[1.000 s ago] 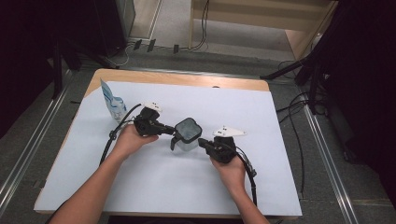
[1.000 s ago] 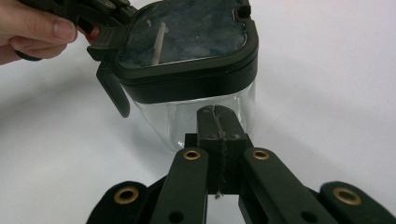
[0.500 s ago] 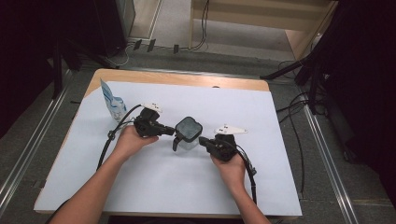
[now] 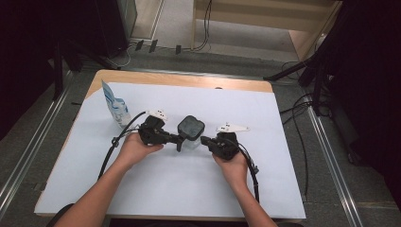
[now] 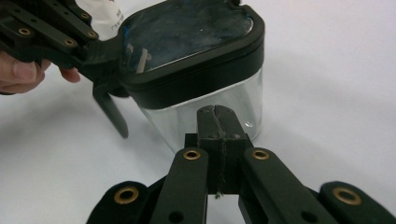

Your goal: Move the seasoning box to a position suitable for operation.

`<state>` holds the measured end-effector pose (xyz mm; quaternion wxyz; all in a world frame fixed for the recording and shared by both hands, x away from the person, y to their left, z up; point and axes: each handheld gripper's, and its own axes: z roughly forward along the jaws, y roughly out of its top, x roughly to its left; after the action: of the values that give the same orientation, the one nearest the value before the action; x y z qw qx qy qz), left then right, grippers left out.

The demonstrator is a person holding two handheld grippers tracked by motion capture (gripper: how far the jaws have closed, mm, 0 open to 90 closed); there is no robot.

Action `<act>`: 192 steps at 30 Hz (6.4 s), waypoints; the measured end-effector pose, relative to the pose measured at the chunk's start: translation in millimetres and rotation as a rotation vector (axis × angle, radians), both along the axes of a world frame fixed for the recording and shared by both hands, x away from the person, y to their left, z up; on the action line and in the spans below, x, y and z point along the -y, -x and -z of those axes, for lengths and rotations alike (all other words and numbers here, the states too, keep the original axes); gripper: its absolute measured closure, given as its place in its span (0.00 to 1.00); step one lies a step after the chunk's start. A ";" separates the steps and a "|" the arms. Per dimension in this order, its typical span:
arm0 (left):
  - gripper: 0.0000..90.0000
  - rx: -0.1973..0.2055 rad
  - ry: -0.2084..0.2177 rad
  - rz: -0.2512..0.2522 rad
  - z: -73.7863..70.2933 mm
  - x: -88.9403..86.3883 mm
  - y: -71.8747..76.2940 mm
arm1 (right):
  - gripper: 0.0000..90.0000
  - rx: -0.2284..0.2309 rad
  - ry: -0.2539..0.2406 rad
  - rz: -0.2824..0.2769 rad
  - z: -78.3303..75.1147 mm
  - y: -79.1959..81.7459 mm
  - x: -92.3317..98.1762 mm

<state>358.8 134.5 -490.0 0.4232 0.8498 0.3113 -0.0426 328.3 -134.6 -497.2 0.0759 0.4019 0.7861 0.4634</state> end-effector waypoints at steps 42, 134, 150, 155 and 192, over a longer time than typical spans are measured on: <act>0.99 0.002 -0.034 0.041 -6.2 31.2 29.6 | 1.00 0.010 0.015 0.023 -3.1 -13.5 1.9; 1.00 0.030 0.004 -0.036 3.2 8.9 -8.2 | 1.00 -0.038 0.012 0.079 5.4 11.1 18.0; 1.00 0.023 -0.006 -0.024 2.3 17.7 0.2 | 1.00 -0.034 0.007 0.112 6.4 -1.8 23.2; 1.00 0.020 -0.005 -0.027 2.1 19.3 2.5 | 1.00 -0.046 -0.003 0.123 6.9 -4.5 23.5; 0.70 0.040 0.020 -0.022 -10.2 -1.7 9.4 | 0.84 -0.048 0.037 0.021 -6.6 1.9 35.6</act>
<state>349.4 136.3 -479.9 0.4383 0.8427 0.3117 -0.0241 326.4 -170.1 -490.7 0.0695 0.4198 0.7918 0.4381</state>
